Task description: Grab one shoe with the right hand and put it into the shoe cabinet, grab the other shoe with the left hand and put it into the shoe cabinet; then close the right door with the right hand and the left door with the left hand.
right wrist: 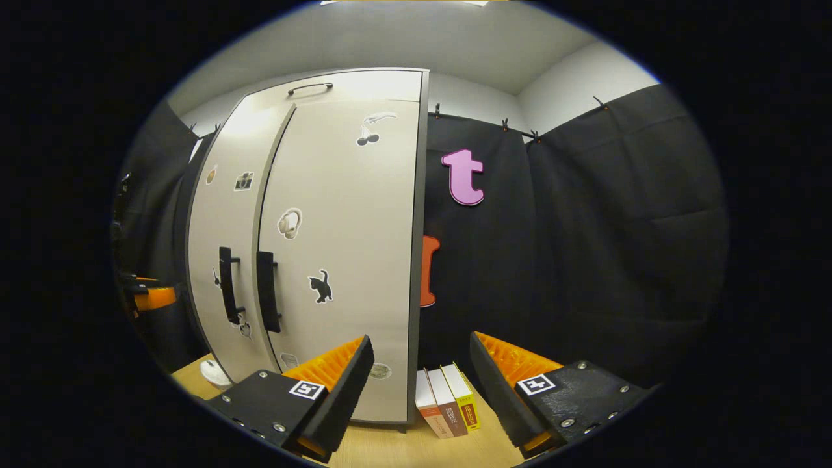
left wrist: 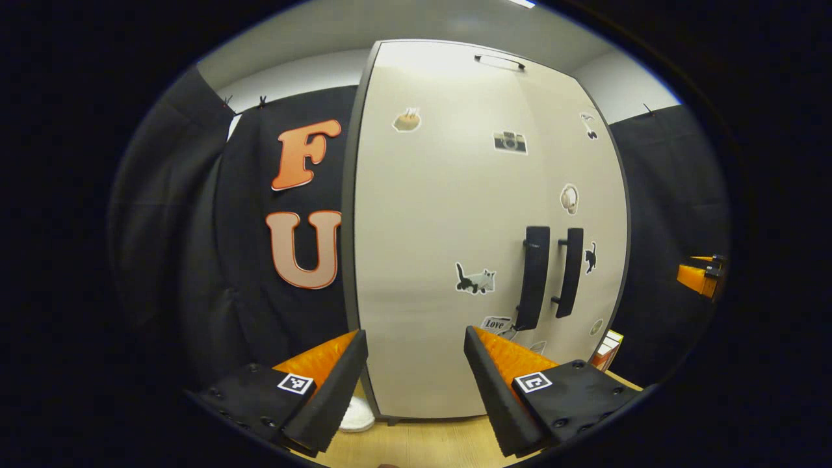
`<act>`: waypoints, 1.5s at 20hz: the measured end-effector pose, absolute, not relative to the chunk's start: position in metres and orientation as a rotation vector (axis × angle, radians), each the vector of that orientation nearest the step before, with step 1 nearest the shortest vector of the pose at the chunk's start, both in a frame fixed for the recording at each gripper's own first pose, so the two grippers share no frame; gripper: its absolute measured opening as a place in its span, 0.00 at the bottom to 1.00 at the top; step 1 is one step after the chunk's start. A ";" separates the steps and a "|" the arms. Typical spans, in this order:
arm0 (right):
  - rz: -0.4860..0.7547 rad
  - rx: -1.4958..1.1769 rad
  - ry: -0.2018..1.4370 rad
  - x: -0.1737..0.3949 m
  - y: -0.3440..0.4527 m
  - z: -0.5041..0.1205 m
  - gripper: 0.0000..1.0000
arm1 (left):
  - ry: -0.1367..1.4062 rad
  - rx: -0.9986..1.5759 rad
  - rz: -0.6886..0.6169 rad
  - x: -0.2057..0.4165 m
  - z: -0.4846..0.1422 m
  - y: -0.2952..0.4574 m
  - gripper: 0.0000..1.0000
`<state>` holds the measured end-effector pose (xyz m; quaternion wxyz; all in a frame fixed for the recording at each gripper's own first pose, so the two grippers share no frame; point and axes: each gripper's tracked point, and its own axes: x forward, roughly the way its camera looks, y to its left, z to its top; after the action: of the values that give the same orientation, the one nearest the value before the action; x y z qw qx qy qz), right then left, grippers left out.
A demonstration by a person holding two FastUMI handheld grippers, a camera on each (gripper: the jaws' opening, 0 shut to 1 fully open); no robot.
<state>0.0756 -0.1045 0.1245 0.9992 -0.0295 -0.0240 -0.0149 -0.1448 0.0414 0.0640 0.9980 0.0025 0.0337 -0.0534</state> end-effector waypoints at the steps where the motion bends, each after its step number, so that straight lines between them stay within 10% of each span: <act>1: -0.029 -0.062 -0.054 0.072 -0.103 0.129 0.92 | 0.055 -0.006 -0.094 -0.153 0.074 0.051 0.96; 30: -0.049 -0.071 -0.125 0.008 -0.048 0.163 0.92 | -0.050 0.004 0.032 -0.245 0.139 0.203 0.96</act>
<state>0.0084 -0.0476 0.1626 0.9971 -0.0353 -0.0624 -0.0244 -0.2447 0.2034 0.1394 0.9996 0.0022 -0.0252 0.0159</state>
